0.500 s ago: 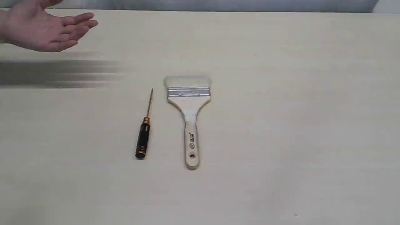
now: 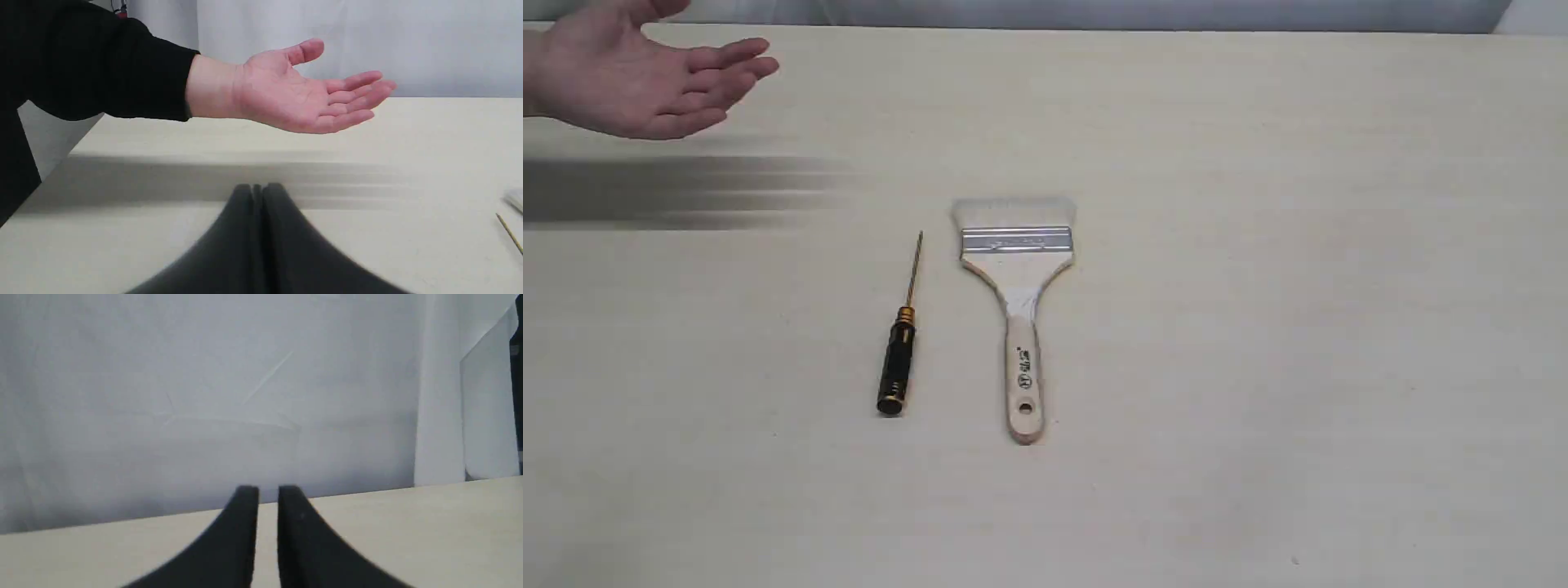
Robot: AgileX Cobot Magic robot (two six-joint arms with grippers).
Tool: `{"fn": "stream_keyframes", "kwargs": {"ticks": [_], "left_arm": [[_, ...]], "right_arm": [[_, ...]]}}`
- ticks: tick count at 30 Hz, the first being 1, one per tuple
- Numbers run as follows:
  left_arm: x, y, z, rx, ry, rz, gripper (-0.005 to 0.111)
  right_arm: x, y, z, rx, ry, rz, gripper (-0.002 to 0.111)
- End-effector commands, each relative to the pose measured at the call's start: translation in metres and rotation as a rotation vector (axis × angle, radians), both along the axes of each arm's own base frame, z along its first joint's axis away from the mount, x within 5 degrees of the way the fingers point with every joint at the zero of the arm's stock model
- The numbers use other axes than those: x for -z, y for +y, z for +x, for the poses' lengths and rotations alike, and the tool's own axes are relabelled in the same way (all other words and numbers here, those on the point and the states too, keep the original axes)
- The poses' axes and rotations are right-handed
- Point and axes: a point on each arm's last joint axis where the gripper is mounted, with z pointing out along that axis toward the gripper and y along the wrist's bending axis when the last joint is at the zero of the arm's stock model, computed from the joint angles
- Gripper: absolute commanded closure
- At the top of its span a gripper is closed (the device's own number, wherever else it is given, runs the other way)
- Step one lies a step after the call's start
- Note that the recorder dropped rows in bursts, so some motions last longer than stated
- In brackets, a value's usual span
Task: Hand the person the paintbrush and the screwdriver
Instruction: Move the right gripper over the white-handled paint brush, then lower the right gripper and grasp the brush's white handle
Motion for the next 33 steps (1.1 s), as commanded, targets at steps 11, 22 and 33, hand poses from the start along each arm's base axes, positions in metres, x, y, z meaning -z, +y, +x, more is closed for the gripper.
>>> {"fn": "stream_keyframes", "kwargs": {"ticks": [11, 22, 33], "left_arm": [[0.0, 0.0, 0.0, 0.006, -0.012, -0.002, 0.107], [0.0, 0.0, 0.0, 0.006, -0.009, -0.005, 0.107], [0.0, 0.0, 0.0, 0.006, -0.011, -0.005, 0.107]], "right_arm": [[-0.066, 0.038, 0.01, -0.503, -0.06, 0.017, 0.052], [-0.122, 0.146, 0.108, -0.752, 0.51, -0.263, 0.055], [-0.078, 0.233, 0.208, -0.727, 1.114, -0.44, 0.055]]}}
